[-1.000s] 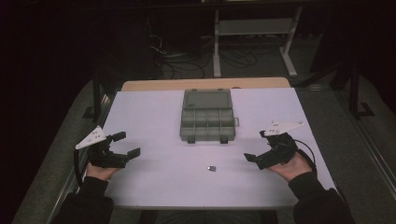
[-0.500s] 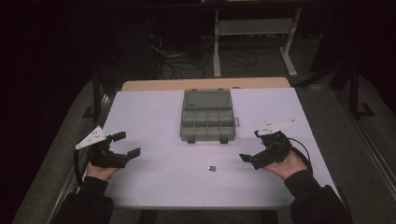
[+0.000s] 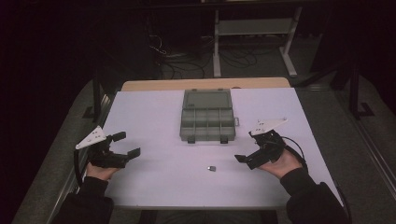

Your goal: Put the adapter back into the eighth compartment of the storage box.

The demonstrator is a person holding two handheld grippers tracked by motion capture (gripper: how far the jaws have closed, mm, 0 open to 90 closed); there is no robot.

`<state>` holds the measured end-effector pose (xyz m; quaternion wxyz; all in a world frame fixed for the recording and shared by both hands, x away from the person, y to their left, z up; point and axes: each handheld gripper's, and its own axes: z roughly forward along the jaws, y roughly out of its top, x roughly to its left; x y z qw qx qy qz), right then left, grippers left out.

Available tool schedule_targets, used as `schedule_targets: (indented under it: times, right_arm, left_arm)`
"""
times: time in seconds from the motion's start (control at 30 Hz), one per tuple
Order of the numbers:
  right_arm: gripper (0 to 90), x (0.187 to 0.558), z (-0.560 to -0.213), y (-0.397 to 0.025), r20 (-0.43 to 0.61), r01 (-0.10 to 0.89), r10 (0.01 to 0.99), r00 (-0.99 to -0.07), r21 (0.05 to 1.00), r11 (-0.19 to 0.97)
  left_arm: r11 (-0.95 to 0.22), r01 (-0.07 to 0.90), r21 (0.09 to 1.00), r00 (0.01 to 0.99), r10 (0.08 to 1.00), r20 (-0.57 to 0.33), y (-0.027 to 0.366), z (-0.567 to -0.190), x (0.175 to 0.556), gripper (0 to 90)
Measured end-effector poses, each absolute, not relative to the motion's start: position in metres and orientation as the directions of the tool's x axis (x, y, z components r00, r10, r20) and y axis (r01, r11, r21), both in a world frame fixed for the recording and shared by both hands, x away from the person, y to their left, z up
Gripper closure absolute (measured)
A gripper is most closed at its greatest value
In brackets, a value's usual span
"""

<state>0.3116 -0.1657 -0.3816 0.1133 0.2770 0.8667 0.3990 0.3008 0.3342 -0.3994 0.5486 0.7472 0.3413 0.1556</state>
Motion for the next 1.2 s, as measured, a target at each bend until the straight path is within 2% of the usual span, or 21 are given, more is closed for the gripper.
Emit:
schedule_targets:
  times: [1.2]
  right_arm:
    - [0.0, 0.317, -0.389, -0.132, 0.026, 0.363, 0.494, -0.869, 0.713, 0.6]
  left_arm:
    - [-0.169, 0.338, 0.926, 0.72, 0.68, -0.139, 0.334, -0.399, 0.301, 0.0]
